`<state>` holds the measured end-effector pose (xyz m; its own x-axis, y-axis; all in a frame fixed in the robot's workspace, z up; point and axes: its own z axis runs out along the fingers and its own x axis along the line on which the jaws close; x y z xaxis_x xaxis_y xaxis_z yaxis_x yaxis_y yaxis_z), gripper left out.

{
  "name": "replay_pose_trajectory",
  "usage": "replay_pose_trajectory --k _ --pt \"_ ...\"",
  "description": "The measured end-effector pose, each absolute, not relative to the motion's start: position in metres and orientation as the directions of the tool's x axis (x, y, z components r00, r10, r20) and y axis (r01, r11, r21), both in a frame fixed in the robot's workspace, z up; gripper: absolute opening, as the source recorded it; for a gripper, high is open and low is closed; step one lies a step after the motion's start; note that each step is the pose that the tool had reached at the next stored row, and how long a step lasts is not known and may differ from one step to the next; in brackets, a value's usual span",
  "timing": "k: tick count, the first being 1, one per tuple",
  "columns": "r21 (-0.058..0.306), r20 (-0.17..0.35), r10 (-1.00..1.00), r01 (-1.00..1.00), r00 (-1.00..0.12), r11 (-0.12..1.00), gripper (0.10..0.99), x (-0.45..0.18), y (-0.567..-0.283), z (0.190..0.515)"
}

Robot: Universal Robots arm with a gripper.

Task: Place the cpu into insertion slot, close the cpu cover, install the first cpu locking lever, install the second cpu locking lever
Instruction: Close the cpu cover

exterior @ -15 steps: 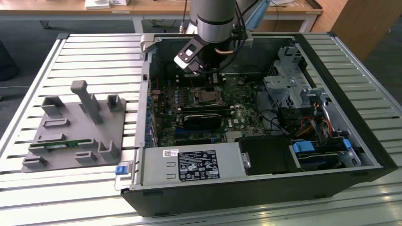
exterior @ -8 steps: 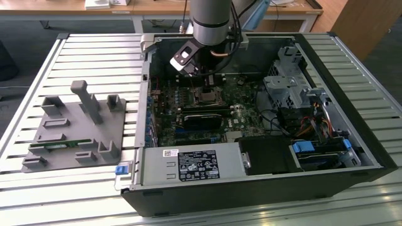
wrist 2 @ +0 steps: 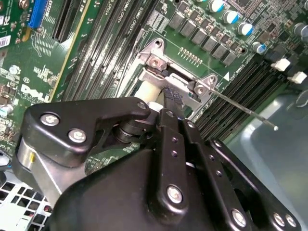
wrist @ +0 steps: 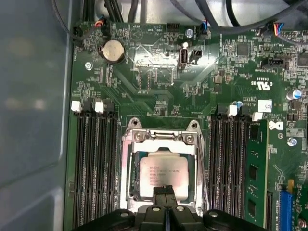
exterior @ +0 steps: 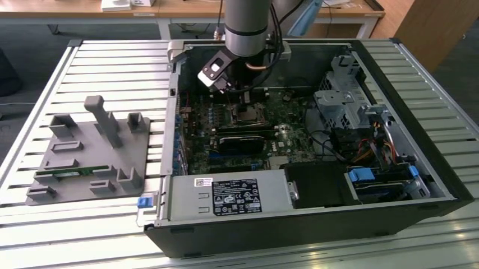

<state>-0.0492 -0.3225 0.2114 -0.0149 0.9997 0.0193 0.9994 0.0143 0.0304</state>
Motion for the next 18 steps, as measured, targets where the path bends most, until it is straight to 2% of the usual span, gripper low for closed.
replay_pose_trajectory --k 18 --pt "0.029 0.019 1.000 0.999 -0.015 0.014 0.106 -0.050 -0.322 0.199"
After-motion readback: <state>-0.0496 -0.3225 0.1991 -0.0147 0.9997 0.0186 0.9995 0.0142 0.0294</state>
